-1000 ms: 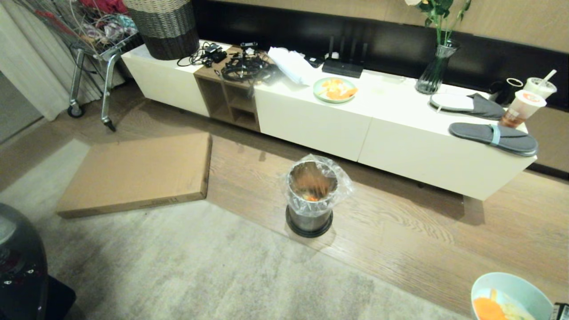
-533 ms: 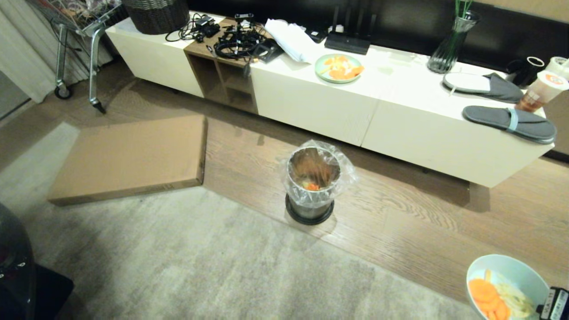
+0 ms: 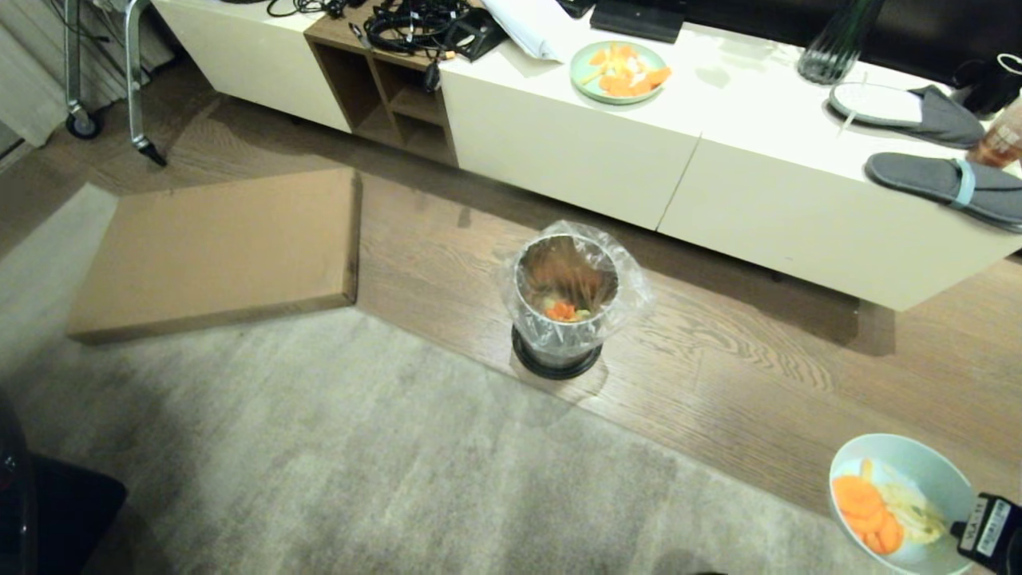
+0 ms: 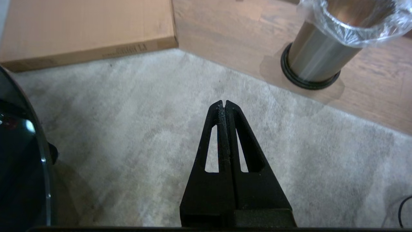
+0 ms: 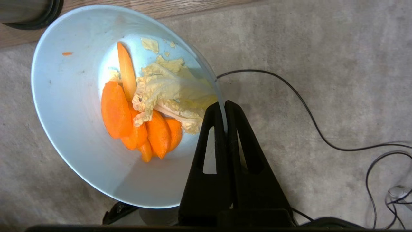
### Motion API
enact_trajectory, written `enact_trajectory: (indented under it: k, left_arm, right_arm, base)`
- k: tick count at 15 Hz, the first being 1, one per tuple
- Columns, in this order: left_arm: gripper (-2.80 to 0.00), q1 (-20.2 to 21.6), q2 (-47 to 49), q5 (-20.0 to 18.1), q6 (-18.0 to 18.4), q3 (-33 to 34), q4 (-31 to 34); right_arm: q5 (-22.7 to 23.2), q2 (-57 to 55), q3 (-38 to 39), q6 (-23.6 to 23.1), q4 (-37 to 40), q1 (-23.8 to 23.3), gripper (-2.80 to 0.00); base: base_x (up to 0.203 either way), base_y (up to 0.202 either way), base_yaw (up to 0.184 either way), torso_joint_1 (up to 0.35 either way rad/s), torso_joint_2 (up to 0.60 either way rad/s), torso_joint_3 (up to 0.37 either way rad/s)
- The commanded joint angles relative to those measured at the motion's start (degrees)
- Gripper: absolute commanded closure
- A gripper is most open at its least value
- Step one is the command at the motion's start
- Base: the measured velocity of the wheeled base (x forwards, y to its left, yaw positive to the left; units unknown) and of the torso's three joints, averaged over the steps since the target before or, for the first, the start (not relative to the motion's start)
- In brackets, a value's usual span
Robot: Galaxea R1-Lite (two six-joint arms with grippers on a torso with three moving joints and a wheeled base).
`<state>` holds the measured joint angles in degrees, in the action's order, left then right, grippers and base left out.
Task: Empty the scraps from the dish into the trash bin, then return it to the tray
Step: Move the bowl over the trash can
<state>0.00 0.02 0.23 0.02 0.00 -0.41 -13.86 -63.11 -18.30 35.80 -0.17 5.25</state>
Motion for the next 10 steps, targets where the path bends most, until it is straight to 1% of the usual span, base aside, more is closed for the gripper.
enact_trajectory:
  k: [1, 7, 10]
  left_arm:
    - [0.0, 0.0, -0.02, 0.04, -0.02, 0.0, -0.02]
    - [0.0, 0.0, -0.02, -0.05, -0.02, 0.0, -0.02]
    - [0.0, 0.0, -0.02, -0.05, -0.02, 0.0, -0.02]
  right_arm:
    - [-0.02, -1.05, -0.07, 0.21, -2.35, 0.02, 0.0]
    - [0.31, -2.97, -0.4, 0.15, -9.44, 0.11, 0.0]
    - [0.5, -3.17, -0.23, -0.55, -9.83, 0.11, 0.0]
  base:
    - [0.0, 0.0, 0.0, -0.002, 0.0, -0.193]
    - [0.0, 0.0, 0.0, 0.006, 0.0, -0.199]
    - [0.0, 0.0, 0.0, 0.0, 0.0, -0.201]
